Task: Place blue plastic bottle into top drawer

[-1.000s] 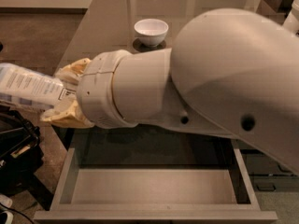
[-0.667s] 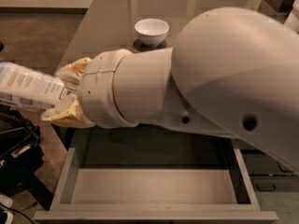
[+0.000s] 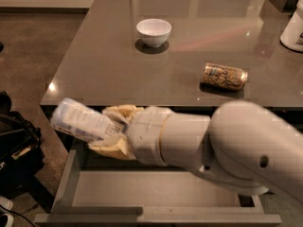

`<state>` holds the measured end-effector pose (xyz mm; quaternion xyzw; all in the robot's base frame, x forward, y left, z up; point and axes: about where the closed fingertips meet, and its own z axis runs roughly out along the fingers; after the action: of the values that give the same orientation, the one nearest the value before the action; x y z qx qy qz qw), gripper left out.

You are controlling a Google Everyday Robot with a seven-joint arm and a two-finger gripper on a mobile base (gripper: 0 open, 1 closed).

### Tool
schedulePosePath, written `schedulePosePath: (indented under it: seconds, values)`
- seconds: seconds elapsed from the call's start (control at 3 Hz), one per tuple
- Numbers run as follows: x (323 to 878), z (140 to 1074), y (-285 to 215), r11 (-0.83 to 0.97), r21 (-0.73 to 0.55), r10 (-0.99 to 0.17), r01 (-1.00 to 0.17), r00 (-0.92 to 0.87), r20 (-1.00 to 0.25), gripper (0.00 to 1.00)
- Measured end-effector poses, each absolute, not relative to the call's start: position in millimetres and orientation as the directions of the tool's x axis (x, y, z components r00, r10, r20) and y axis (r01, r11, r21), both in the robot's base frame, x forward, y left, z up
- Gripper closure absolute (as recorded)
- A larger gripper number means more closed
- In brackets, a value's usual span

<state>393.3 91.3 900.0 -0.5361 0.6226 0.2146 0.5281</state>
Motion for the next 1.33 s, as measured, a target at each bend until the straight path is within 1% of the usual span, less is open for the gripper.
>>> schedulePosePath:
  seconds: [0.33, 0.67, 1.33]
  values:
    - [394, 838, 79, 0.356, -0.251, -0.402, -0.9, 0.095, -0.911, 1.0]
    - [396, 792, 78, 0.366, -0.204, -0.381, -0.908, 0.054, -0.923, 1.0]
    - [401, 718, 76, 0.399, -0.11, -0.385, -0.91, -0.057, -0.921, 1.0]
